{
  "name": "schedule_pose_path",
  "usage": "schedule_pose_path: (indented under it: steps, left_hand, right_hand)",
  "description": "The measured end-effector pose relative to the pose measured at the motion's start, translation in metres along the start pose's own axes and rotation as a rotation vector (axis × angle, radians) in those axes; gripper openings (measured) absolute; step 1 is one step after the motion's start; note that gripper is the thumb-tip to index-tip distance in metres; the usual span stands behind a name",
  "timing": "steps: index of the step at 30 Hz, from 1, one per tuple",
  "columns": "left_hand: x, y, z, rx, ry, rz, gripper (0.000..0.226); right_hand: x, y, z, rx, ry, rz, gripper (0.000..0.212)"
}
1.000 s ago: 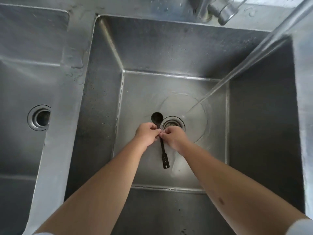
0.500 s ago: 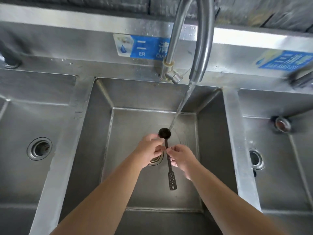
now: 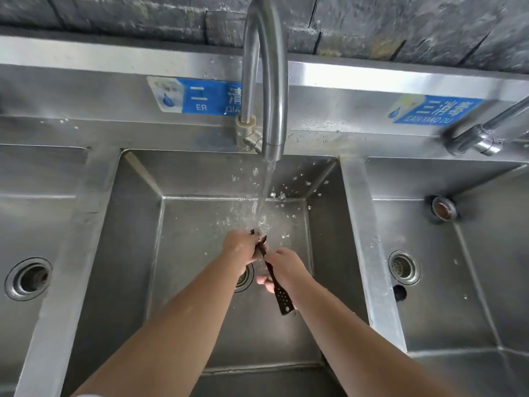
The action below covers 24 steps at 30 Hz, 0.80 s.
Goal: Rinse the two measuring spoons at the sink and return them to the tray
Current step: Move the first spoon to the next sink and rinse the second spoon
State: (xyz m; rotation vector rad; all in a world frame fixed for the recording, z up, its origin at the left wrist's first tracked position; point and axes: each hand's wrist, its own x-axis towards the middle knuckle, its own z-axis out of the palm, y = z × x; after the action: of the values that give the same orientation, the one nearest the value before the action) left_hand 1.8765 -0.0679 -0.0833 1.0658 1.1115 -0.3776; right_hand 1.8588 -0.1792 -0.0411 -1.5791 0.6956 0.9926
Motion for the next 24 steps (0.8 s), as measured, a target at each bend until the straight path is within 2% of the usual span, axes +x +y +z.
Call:
schedule_pose_path:
  steps: [1,3,5,8,10,13,16,24]
  left_hand:
    - [0.001,0.0,-0.001,0.012,0.013,0.004,0.006]
    - [0.006,-0.003,-0.004,0.186,0.044,0.044,0.015]
    - [0.007,-0.003,-0.007,0.26,0.067,0.051,0.022]
    - [0.003,-0.002,-0.007,0.037,0.025,-0.005,0.014]
    - [-0.004,-0.002,-0.005,-0.147,-0.064,-0.029,0.012]
    - [-0.019,-0.002,-0.008,-0.245,-0.202,-0.028,0.023]
    - [-0.026,0.003,-0.018,-0.209,-0.243,0.025,0.028]
    - [-0.037,0.035,-0.032,-0.038,-0.263,0.158,0.017]
  right_hand:
    - [0.0,0.001,0.001,-0.016,0.004,0.001,0.027]
    - [0.002,0.003,0.001,-0.122,0.02,-0.052,0.026]
    - [0.003,0.004,0.001,-0.221,0.043,-0.124,0.035]
    - [0.002,0.003,0.003,-0.312,0.056,-0.189,0.045]
    - [0.002,0.001,0.005,-0.305,0.067,-0.22,0.04]
    - [0.003,-0.003,0.007,-0.236,0.067,-0.235,0.028]
    - [0.006,-0.008,0.011,-0.192,0.044,-0.25,0.022]
    - [0.018,-0.036,0.027,-0.085,-0.043,-0.33,0.02]
